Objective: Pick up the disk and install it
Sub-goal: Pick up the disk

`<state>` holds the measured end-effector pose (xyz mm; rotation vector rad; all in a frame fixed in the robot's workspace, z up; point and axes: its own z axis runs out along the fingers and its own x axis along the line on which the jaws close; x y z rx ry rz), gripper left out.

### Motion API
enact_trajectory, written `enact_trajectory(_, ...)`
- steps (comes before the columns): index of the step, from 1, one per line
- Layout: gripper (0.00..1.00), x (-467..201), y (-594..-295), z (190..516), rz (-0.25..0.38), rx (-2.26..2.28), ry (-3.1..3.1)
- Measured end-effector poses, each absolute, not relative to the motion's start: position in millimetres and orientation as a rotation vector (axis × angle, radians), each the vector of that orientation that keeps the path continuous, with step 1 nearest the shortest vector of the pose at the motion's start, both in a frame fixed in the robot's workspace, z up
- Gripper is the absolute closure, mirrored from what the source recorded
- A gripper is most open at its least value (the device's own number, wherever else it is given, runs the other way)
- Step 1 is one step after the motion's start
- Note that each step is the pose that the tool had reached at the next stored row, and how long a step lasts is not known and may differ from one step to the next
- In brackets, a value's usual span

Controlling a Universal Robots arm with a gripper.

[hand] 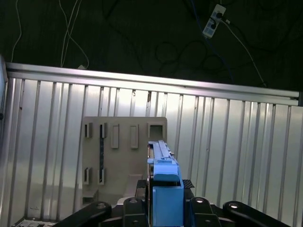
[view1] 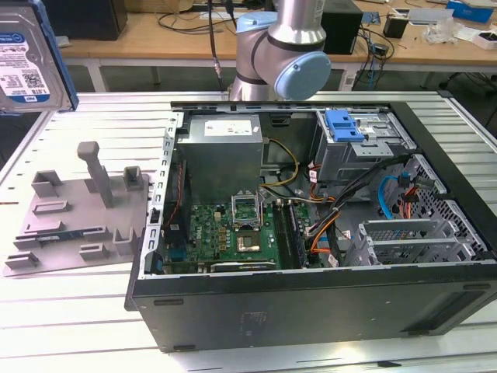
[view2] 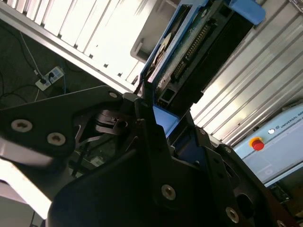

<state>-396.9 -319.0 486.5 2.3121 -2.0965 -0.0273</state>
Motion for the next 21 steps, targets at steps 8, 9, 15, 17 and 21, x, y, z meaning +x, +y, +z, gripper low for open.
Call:
enact_trajectory(8,0.63,-363.6,-332.8,486.9,-0.027,2.312,-2.096)
enact_trajectory(9,0.63,-358.4,-335.5,487.1,-0.027,2.312,-2.097)
enact_trajectory(15,0.63,-335.5,-348.1,488.2,-0.027,2.312,-2.096)
enact_trajectory(17,0.63,-327.8,-352.5,488.8,-0.027,2.312,-2.097)
enact_trajectory(21,0.63,-312.8,-361.0,490.1,-0.027,2.312,-2.097)
